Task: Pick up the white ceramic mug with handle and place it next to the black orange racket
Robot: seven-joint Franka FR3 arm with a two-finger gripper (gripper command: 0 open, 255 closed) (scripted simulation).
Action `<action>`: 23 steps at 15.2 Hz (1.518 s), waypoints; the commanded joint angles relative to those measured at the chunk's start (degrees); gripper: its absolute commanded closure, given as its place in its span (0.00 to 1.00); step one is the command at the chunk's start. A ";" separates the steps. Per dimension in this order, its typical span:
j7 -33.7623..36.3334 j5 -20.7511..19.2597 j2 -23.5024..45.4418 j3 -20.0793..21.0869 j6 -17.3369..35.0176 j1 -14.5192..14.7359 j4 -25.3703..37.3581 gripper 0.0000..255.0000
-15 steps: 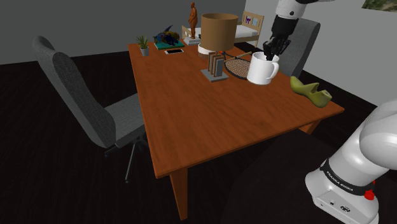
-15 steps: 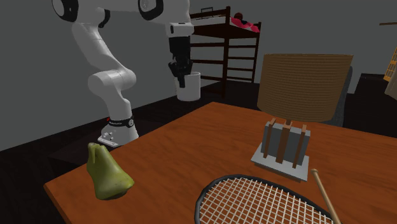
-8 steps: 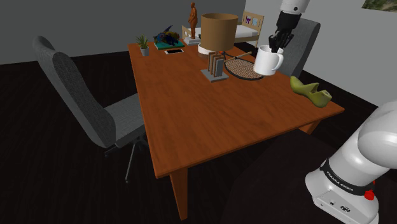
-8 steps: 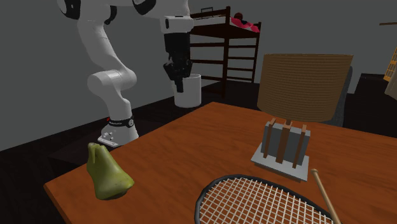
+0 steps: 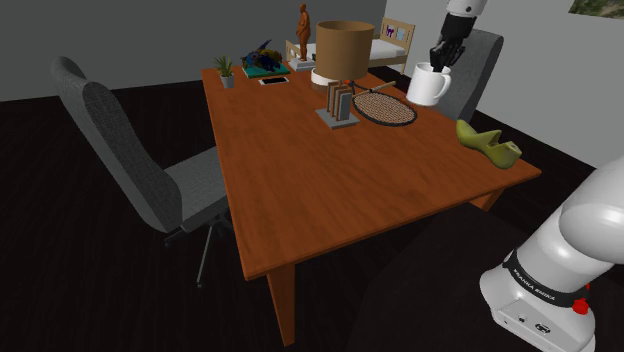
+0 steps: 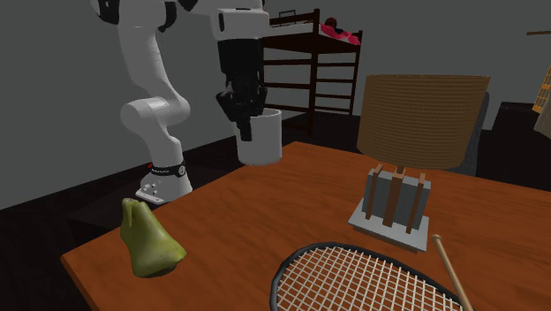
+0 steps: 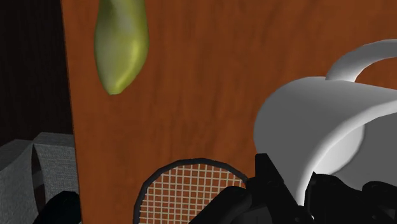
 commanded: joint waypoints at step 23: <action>-22.93 20.57 46.94 -5.00 -16.74 -22.47 58.98 1.00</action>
